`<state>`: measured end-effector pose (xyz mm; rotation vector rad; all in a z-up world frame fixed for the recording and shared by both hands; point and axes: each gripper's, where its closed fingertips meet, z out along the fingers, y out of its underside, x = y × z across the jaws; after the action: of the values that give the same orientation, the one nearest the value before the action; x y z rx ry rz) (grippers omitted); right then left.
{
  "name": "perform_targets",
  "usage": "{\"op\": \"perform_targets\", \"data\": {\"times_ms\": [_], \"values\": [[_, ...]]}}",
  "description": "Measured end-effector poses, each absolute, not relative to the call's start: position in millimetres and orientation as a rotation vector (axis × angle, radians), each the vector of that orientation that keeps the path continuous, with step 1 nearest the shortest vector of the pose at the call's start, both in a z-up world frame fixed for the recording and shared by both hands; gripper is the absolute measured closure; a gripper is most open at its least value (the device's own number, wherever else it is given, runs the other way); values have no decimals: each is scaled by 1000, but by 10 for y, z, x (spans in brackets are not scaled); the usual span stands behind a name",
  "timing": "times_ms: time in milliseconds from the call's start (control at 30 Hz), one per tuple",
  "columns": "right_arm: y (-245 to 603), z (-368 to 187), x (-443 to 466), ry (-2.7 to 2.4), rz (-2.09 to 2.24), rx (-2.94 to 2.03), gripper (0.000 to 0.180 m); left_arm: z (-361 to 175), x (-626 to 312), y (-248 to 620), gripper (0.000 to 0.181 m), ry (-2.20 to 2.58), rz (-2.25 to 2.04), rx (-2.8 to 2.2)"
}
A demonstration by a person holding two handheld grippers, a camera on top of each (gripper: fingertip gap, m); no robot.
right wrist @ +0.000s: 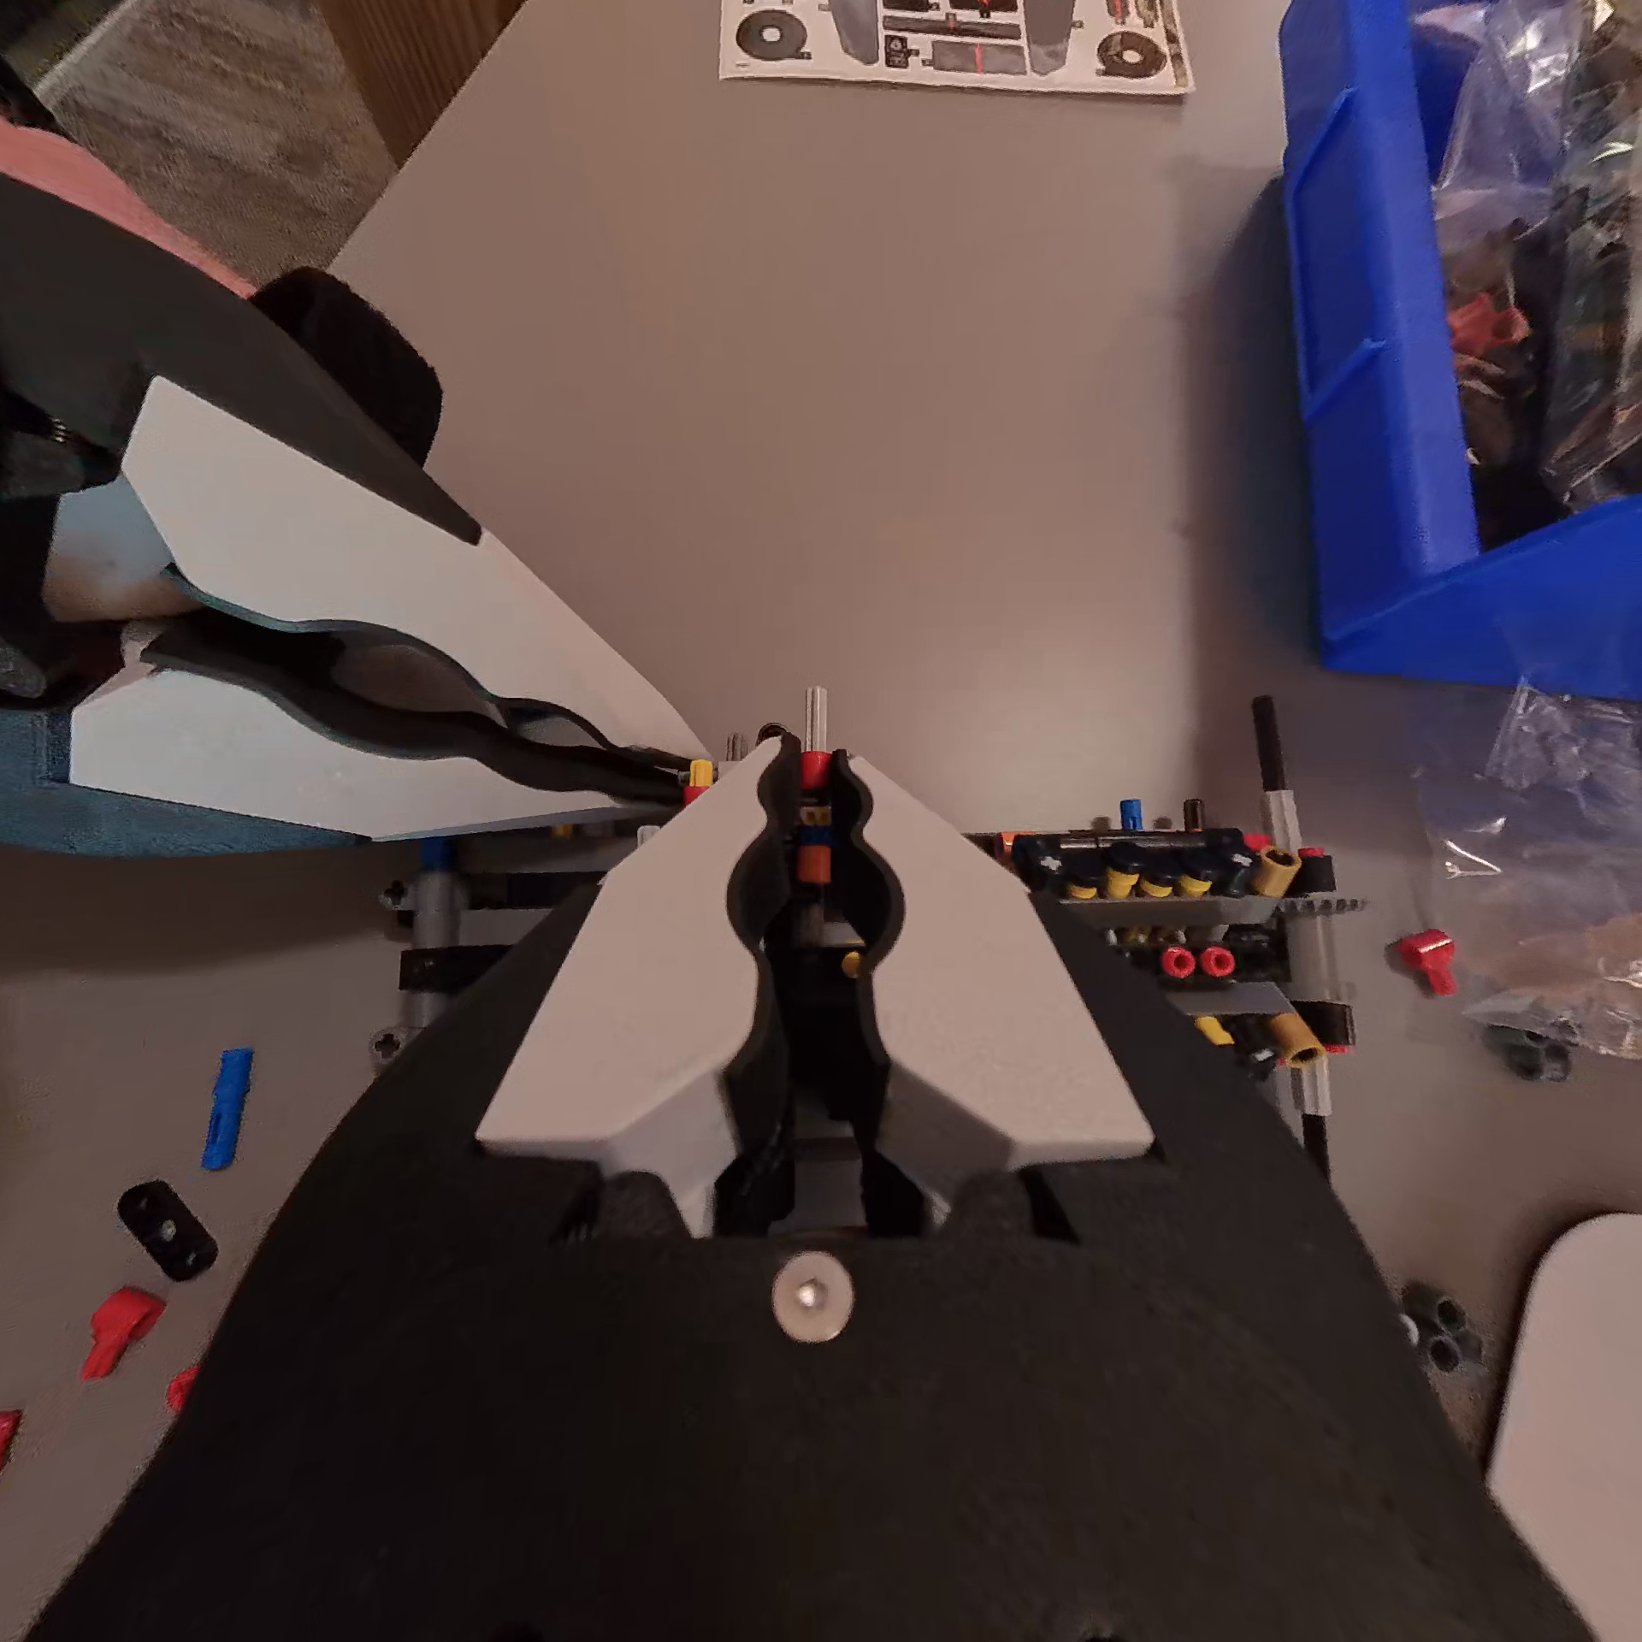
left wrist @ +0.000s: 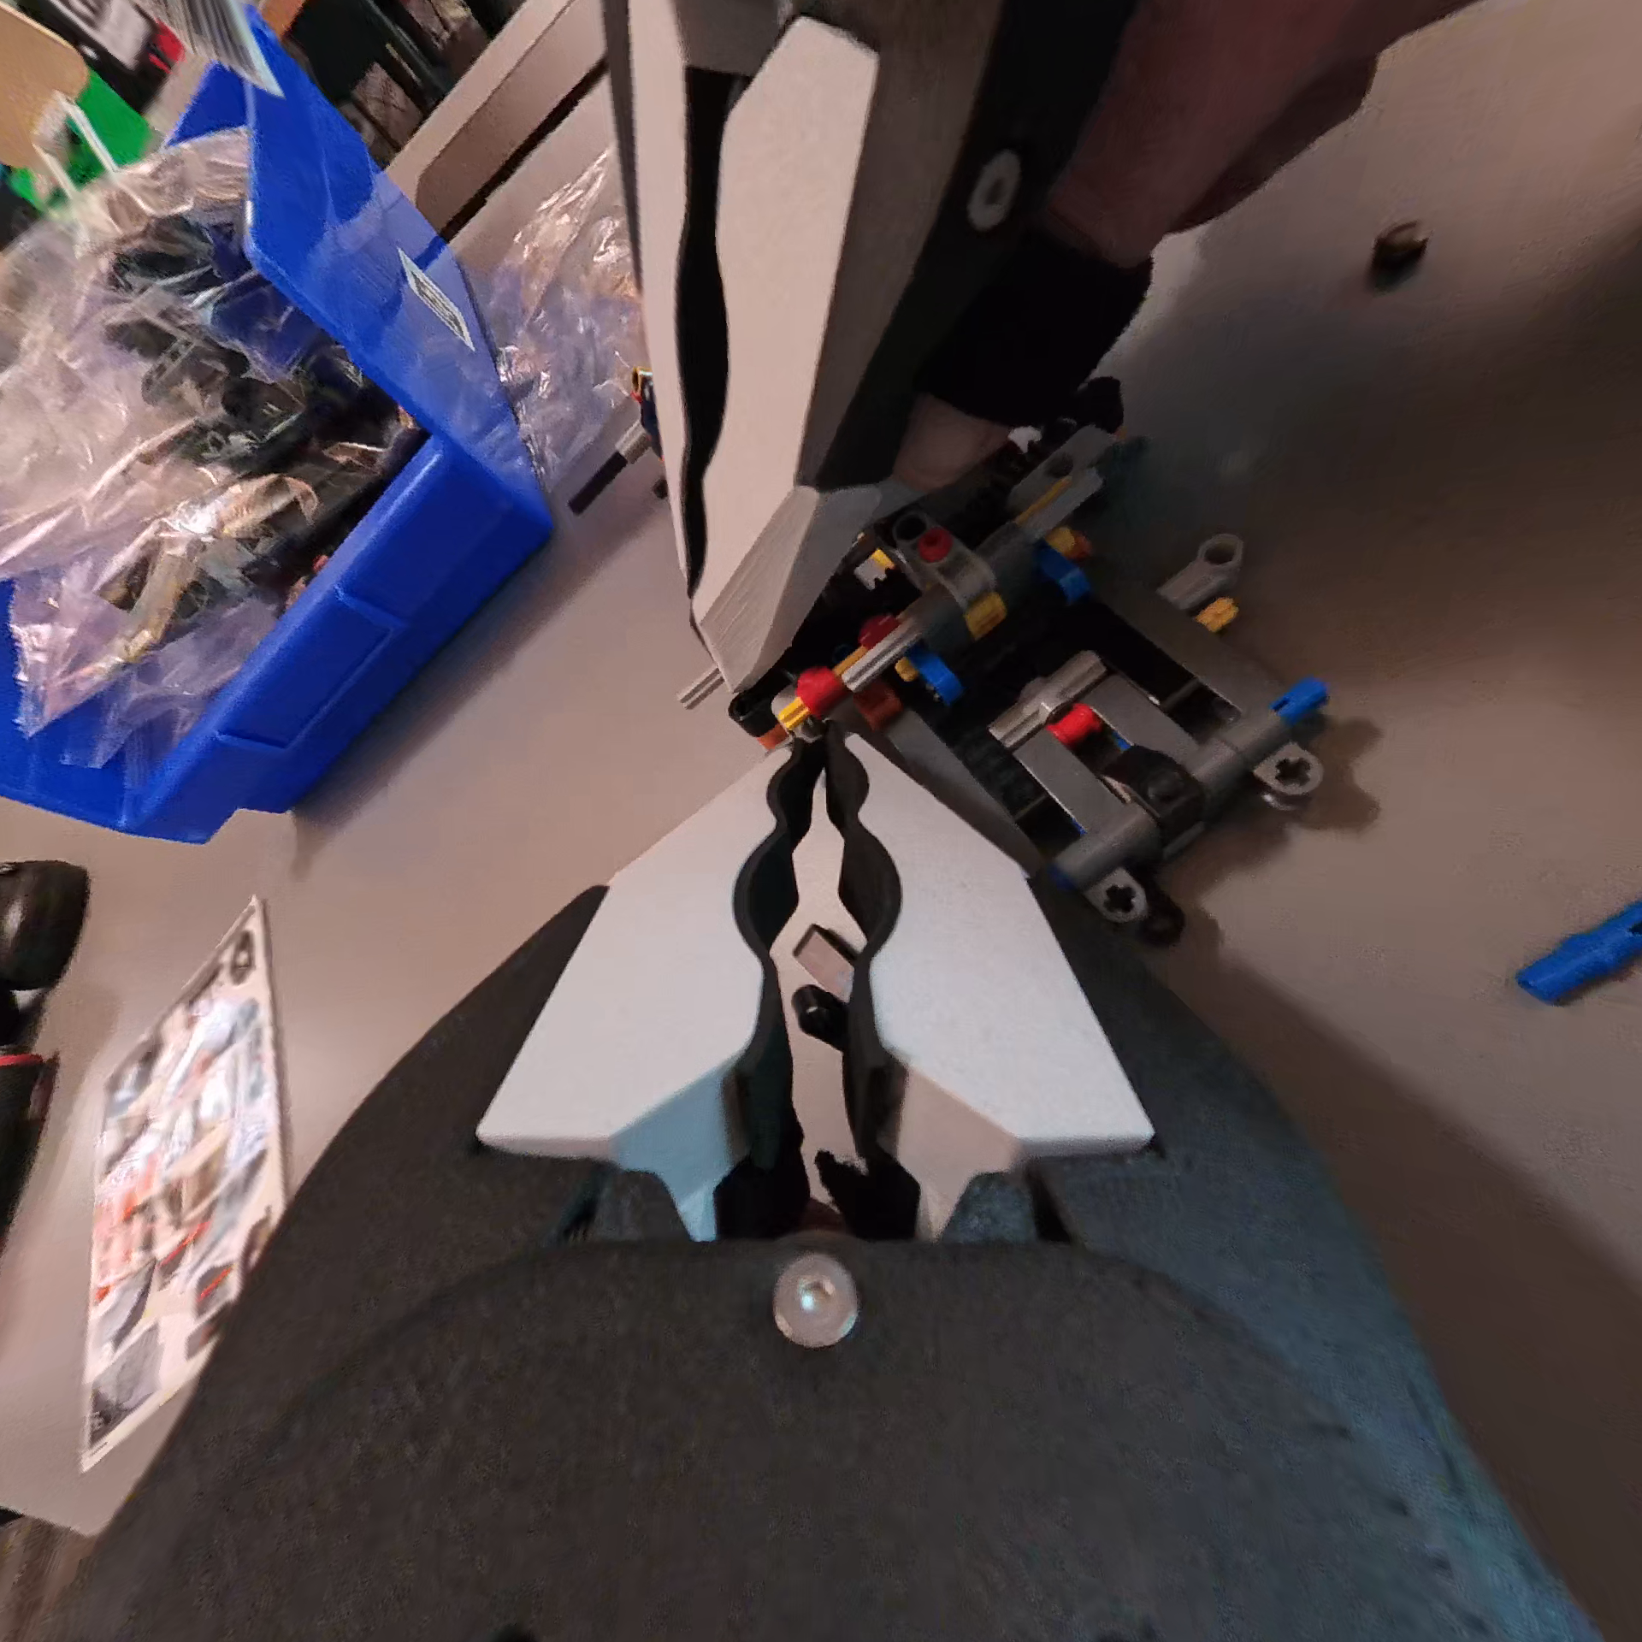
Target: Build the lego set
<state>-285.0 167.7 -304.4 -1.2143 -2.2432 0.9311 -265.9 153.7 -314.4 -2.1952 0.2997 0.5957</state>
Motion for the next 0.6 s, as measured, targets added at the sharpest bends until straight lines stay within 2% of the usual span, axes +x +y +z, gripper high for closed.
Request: {"op": "perform_targets", "data": {"times_ms": [600], "values": [[1645, -3050, -2829, -2251, 964, -1195, 177, -3134, -2638, 1506, 180, 484, 879, -2088]]}}
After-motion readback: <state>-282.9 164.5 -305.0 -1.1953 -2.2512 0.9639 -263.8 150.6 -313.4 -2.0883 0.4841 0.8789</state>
